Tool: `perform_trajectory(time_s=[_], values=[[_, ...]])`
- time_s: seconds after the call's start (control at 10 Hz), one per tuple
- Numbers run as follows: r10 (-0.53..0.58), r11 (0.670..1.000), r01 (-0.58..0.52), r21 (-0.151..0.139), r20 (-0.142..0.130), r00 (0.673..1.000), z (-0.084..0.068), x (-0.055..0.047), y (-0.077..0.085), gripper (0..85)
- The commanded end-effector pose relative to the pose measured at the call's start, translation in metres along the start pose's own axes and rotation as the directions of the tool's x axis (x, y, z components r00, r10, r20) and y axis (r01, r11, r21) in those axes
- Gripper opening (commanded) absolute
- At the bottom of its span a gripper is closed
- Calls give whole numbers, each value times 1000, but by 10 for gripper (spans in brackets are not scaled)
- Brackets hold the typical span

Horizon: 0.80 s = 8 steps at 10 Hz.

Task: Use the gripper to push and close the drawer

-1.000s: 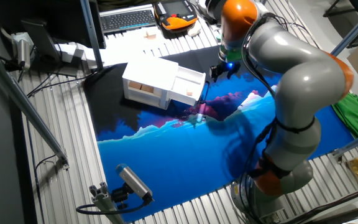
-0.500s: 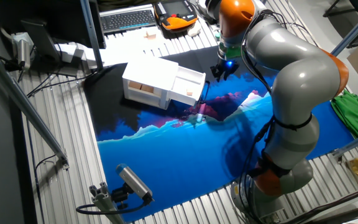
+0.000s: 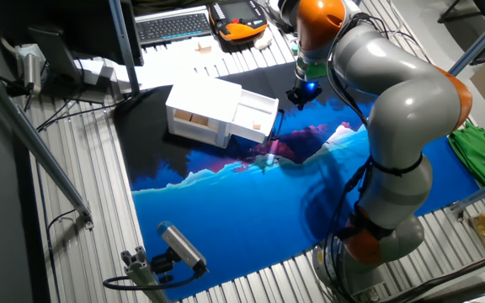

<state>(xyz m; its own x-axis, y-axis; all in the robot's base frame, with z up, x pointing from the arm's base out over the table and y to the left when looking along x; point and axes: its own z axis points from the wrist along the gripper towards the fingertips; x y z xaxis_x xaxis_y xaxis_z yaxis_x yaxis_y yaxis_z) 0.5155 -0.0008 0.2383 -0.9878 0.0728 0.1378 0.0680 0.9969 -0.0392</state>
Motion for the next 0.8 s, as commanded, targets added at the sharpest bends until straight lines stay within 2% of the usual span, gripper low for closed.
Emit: perform_trajectory(time_s=[0.0,0.4,0.7], values=[[-1,1000,1,0,-1,1000,0,0,0,0],[-1,1000,1,-1,-2,1000,2,0,0,0],[-3,1000,3,-7,11,1000,16,-4,0,0]])
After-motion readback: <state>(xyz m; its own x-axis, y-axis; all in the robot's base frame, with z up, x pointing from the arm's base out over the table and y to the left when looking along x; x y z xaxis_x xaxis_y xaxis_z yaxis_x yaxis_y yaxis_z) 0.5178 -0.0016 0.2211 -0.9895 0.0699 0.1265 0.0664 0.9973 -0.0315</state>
